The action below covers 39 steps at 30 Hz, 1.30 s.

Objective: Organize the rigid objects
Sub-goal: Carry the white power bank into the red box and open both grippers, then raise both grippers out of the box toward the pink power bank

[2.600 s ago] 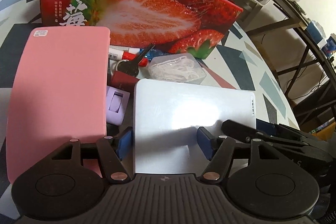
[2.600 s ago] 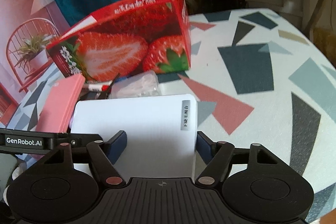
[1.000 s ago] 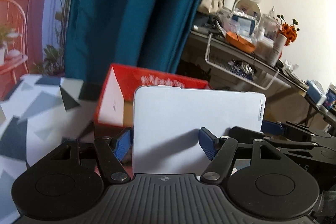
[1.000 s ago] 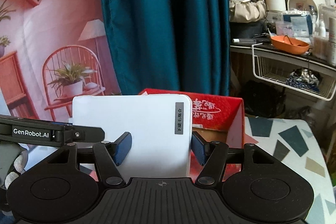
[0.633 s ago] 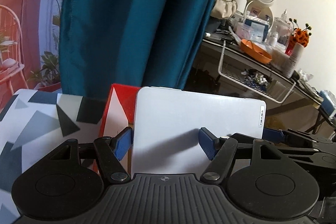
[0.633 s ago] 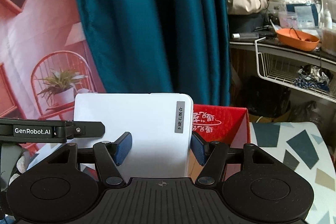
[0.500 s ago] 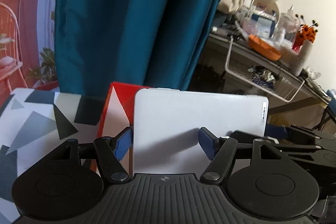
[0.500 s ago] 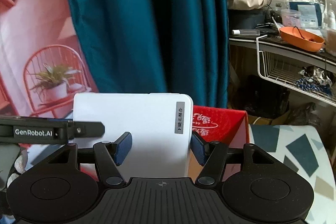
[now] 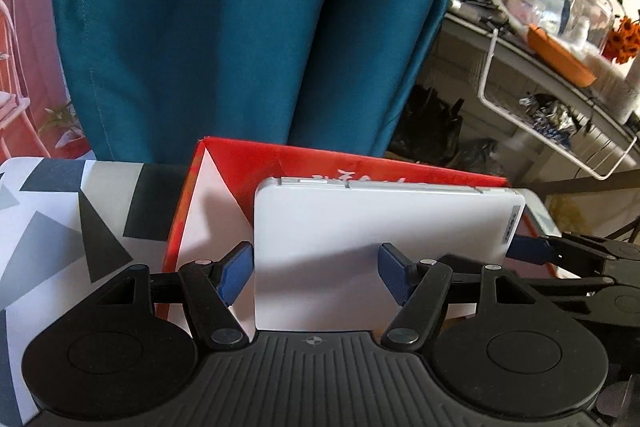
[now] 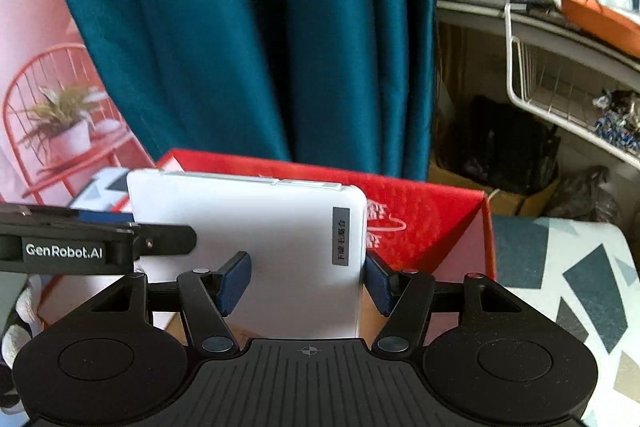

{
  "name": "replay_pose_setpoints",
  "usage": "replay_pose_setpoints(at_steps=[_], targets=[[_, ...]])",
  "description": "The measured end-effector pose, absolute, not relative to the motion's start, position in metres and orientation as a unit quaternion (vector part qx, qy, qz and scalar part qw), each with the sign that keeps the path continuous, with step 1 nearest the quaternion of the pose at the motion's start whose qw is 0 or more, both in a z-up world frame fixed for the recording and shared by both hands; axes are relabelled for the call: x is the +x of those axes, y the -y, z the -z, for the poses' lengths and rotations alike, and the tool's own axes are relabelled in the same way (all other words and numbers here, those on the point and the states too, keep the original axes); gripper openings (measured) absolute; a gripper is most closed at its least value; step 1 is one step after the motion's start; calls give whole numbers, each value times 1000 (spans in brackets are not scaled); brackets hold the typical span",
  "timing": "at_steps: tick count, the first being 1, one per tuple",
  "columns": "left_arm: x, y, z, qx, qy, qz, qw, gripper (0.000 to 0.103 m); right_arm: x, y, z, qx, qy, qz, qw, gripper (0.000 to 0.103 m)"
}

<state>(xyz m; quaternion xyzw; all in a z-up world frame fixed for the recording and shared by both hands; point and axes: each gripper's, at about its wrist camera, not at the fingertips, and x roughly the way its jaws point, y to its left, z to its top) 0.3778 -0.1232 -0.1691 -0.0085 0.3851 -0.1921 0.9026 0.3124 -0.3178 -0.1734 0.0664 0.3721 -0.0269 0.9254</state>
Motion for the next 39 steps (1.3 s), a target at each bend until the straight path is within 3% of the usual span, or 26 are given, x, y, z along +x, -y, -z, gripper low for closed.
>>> replay_pose_setpoints(at_steps=[11, 14, 18, 30, 36, 39], targets=[[391, 122, 184, 7, -396, 191, 898, 66, 331, 322, 189, 84, -416, 38, 905, 51], [391, 123, 183, 6, -395, 207, 895, 54, 331, 317, 191, 68, -424, 43, 902, 49], [391, 126, 186, 13, -395, 195, 898, 50, 332, 318, 193, 70, -429, 47, 900, 49], [352, 107, 156, 42, -337, 181, 923, 50, 308, 308, 179, 32, -365, 81, 927, 50], [325, 87, 141, 46, -322, 175, 929, 52, 286, 298, 171, 9, -366, 85, 927, 62], [307, 77, 137, 48, -316, 175, 931, 66, 269, 292, 166, 9, -354, 79, 932, 76]])
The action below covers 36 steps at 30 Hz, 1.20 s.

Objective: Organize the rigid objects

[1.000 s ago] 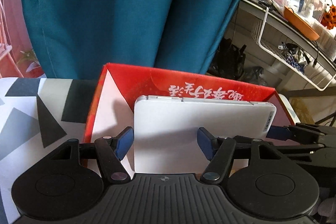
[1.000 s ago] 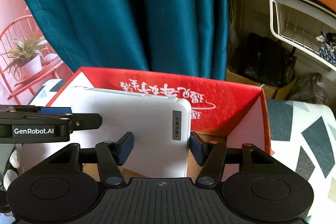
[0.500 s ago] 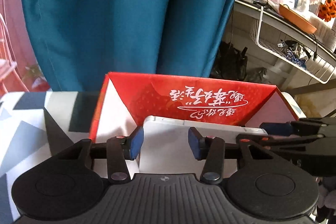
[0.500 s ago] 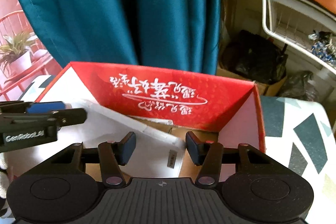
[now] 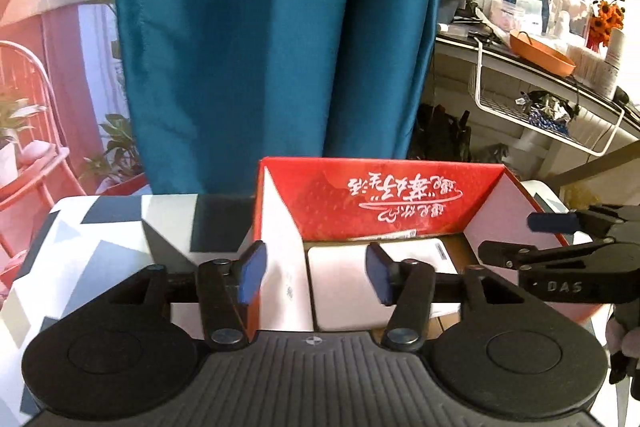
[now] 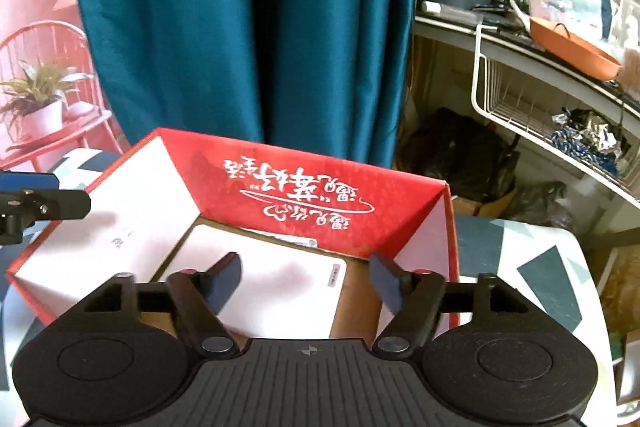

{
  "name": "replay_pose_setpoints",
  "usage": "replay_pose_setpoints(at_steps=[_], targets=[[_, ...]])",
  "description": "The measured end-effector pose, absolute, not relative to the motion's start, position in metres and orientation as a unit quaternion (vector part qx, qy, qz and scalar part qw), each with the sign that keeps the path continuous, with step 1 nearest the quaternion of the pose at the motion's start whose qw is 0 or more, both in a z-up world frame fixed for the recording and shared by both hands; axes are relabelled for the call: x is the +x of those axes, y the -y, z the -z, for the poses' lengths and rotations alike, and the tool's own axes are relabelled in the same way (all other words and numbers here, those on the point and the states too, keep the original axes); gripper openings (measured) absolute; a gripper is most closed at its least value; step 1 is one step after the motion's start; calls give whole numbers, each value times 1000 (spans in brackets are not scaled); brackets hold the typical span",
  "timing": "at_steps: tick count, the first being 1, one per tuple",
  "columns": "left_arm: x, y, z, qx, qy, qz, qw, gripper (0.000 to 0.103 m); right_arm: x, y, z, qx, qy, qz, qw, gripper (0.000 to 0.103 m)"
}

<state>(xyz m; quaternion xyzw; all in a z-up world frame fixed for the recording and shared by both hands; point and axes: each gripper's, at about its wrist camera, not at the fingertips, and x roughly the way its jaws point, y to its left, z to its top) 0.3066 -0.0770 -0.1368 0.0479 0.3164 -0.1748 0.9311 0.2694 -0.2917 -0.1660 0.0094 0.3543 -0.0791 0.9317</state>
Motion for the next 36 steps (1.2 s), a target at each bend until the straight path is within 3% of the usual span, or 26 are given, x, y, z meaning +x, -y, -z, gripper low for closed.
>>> replay_pose_setpoints(at_steps=[4, 6, 10, 18, 28, 31, 33, 36], targets=[[281, 63, 134, 50, -309, 179, 933, 86, 242, 281, 158, 12, -334, 65, 940, 99], [270, 57, 133, 53, -307, 177, 934, 97, 229, 275, 154, 9, -323, 60, 945, 102], [245, 46, 132, 60, -308, 174, 933, 103, 202, 266, 148, 20, -303, 52, 951, 102], [197, 26, 145, 63, -311, 181, 931, 103, 151, 246, 158, 29, -292, 40, 955, 103], [157, 6, 190, 20, -341, 191, 920, 102, 104, 219, 212, 54, -304, 18, 951, 102], [155, 4, 201, 12, -346, 189, 919, 97, 99, 210, 224, 70, -313, 3, 947, 97], [155, 1, 208, -1, -348, 182, 920, 88, 97, 201, 230, 58, -319, -9, 946, 94], [157, -3, 219, -27, -357, 174, 917, 85, 95, 188, 236, 26, -324, -23, 945, 91]])
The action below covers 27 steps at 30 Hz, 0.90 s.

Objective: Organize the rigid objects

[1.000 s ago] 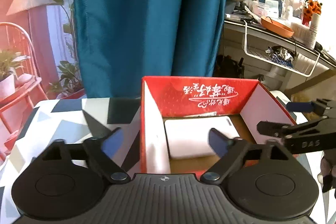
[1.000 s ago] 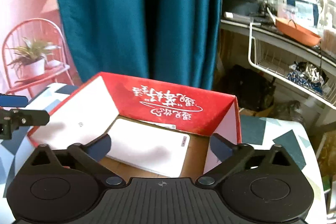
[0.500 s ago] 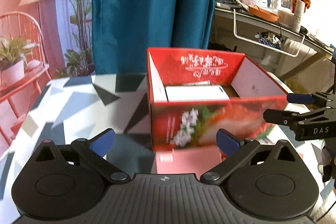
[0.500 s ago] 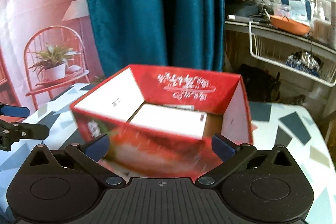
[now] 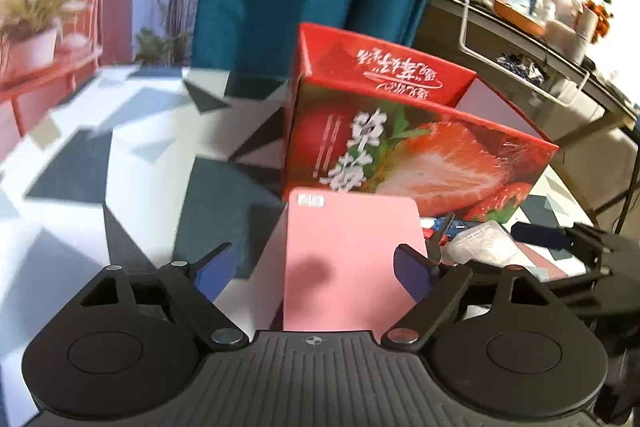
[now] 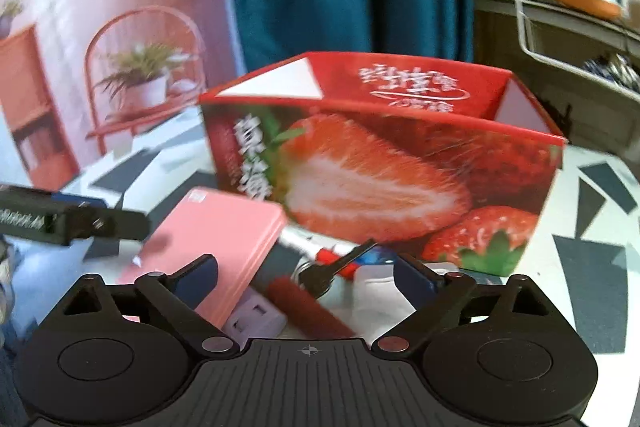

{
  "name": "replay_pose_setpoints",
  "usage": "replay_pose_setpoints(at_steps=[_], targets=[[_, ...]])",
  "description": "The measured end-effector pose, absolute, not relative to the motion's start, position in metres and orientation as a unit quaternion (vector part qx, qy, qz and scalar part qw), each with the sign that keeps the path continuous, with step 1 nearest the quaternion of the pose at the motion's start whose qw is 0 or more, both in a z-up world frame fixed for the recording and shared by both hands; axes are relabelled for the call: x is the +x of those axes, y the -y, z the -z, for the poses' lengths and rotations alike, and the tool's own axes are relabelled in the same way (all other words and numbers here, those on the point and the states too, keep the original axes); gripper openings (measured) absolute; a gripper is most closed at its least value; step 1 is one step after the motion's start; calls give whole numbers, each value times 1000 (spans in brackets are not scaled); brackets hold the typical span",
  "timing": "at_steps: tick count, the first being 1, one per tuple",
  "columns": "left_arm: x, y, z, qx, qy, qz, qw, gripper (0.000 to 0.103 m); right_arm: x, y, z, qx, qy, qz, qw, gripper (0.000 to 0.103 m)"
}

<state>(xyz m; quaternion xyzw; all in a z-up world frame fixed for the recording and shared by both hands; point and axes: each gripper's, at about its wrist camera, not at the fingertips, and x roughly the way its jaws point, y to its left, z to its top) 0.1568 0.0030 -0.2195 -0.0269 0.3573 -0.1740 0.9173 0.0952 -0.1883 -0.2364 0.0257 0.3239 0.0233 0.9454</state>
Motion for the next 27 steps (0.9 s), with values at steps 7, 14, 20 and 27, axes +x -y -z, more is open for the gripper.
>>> replay_pose_setpoints(at_steps=[7, 14, 20, 27], targets=[[159, -10, 239, -48, -385, 179, 904, 71, 102, 173, 250, 24, -349, -62, 935, 72], [155, -4, 251, -54, -399, 202, 893, 55, 96, 164, 257, 23, -361, -94, 927, 63], [146, 5, 253, -41, -398, 228, 887, 54, 92, 163, 258, 38, -366, -110, 923, 55], [141, 13, 255, -33, -401, 256, 879, 53, 78, 173, 264, 77, -367, -105, 921, 55]])
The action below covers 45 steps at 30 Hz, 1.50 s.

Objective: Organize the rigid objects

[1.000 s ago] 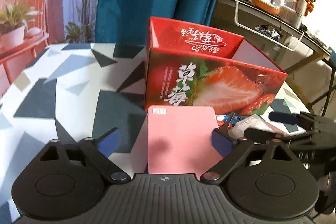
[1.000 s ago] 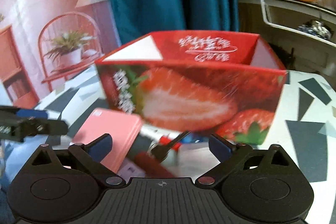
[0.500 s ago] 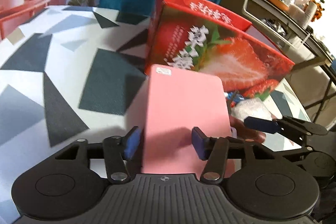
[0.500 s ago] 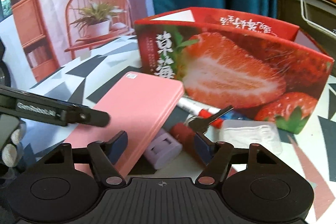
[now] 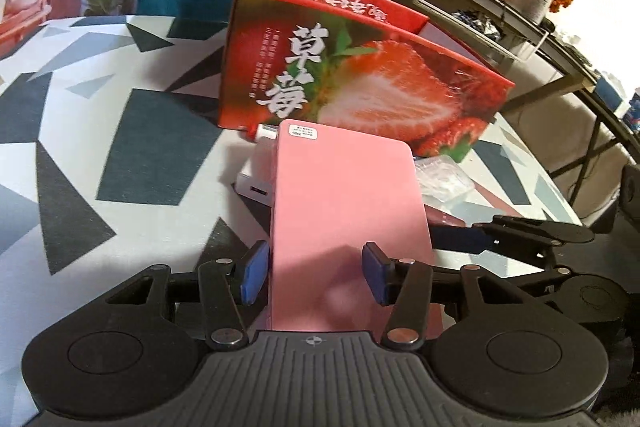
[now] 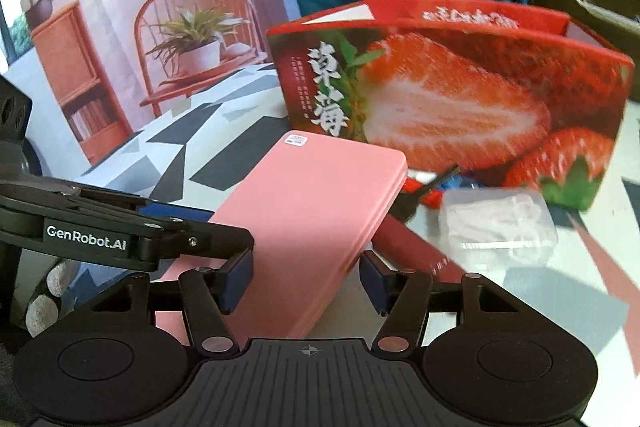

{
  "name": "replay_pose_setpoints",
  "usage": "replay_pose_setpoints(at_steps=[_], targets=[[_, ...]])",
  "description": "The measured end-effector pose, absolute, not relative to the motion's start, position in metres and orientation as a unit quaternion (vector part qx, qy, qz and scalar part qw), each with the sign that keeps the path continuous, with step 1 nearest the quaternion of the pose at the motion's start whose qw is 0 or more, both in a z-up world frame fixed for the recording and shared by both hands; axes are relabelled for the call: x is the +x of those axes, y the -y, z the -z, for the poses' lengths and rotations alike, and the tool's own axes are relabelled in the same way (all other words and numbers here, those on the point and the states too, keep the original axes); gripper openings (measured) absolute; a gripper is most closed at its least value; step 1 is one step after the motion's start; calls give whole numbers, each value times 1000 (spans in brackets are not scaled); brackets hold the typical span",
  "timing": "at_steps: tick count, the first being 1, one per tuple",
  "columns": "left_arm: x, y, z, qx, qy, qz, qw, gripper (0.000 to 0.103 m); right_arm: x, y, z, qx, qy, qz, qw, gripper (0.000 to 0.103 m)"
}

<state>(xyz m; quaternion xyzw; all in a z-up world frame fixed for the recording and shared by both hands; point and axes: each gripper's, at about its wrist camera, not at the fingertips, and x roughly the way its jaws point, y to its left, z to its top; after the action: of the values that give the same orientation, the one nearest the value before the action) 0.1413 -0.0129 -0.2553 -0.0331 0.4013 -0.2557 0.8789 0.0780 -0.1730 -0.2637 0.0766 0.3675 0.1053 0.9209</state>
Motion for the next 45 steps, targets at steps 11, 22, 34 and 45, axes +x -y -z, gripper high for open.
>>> replay_pose_setpoints(at_steps=[11, 22, 34, 45], targets=[[144, 14, 260, -38, -409, 265, 872, 54, 72, 179, 267, 88, -366, -104, 921, 55], [141, 16, 254, -28, -403, 269, 874, 54, 72, 181, 260, 94, -367, -95, 921, 47], [136, 14, 221, -44, -356, 269, 894, 49, 61, 191, 221, 99, -307, -83, 943, 28], [148, 26, 156, -50, -274, 273, 921, 49, 80, 205, 154, 104, -223, -79, 966, 28]])
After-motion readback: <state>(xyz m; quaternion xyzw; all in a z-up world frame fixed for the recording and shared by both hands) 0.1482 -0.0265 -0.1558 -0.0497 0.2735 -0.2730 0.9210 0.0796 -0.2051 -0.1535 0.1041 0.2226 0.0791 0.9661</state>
